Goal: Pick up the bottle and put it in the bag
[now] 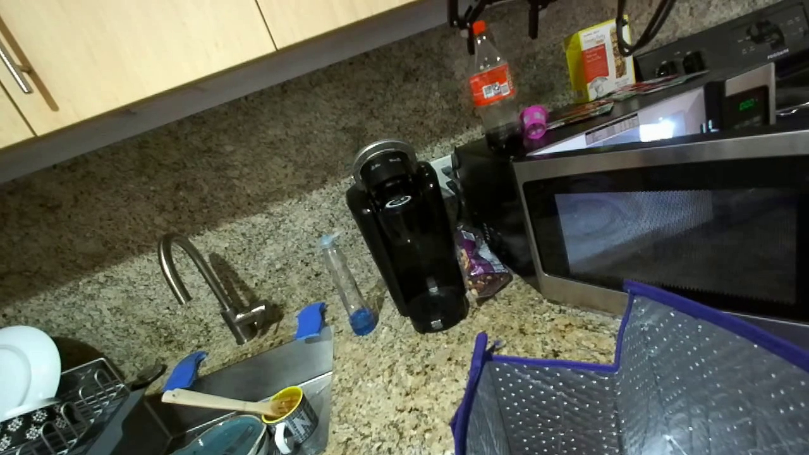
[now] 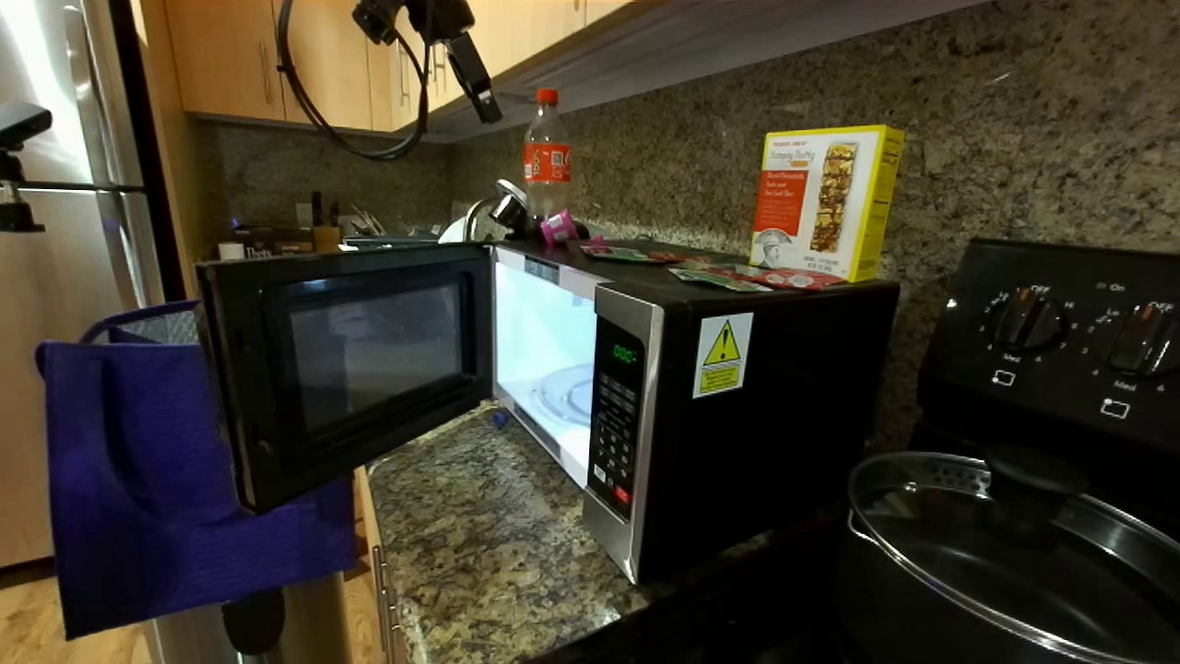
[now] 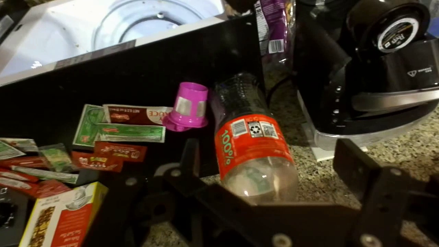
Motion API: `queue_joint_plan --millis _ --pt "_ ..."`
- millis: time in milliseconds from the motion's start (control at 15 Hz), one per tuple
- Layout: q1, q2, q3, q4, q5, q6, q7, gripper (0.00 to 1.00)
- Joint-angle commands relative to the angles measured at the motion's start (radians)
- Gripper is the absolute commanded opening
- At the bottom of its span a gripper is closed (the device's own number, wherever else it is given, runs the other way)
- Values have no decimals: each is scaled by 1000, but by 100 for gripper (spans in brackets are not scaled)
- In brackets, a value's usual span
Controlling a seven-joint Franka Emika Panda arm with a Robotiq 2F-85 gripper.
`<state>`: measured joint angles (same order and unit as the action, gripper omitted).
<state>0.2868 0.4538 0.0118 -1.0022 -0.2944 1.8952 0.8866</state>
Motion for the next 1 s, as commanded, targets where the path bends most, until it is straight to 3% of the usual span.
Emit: queue_joint_plan --millis 0,600,933 --pt "-23 47 14 70 32 44 -75 100" --pt "-14 94 -19 153 -50 72 -335 100" --pt "-21 116 -21 171 -34 171 -367 100"
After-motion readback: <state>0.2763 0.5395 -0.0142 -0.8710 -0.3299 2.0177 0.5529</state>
